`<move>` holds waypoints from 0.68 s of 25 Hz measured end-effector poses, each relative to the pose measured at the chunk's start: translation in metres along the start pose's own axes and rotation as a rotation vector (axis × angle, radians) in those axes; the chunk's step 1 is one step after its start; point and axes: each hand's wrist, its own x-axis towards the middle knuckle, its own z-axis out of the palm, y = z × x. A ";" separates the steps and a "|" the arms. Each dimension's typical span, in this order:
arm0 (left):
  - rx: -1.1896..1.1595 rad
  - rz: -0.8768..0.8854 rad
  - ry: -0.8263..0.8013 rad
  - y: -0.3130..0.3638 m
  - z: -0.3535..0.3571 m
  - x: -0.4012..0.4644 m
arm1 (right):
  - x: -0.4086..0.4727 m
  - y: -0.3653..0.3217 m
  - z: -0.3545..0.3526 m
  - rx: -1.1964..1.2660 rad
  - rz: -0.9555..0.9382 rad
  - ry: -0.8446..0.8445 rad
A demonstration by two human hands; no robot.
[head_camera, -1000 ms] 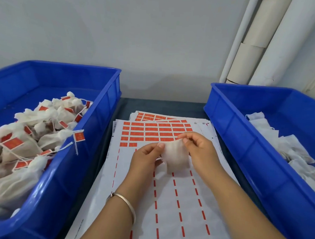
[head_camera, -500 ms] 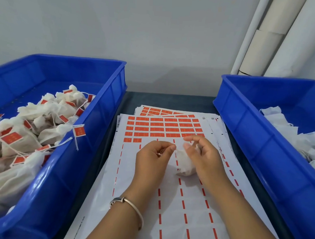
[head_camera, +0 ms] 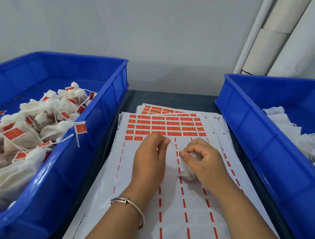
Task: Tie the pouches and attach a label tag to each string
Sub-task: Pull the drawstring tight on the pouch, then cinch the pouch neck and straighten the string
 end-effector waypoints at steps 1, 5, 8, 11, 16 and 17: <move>-0.002 -0.022 0.030 0.000 -0.001 0.002 | 0.000 0.000 -0.001 0.011 -0.007 -0.003; -0.037 -0.086 0.102 0.001 -0.007 0.006 | 0.000 -0.002 -0.004 0.057 -0.023 -0.052; -0.084 -0.152 0.130 0.000 -0.007 0.007 | 0.000 -0.002 -0.003 0.065 -0.024 -0.093; -0.154 -0.204 0.122 0.000 -0.006 0.006 | -0.003 -0.004 0.002 0.075 0.029 -0.168; -0.173 -0.252 0.166 0.000 -0.007 0.005 | -0.006 -0.004 0.008 -0.049 0.053 -0.231; -0.172 -0.258 0.181 -0.001 -0.007 0.006 | -0.006 -0.003 0.007 -0.095 0.055 -0.254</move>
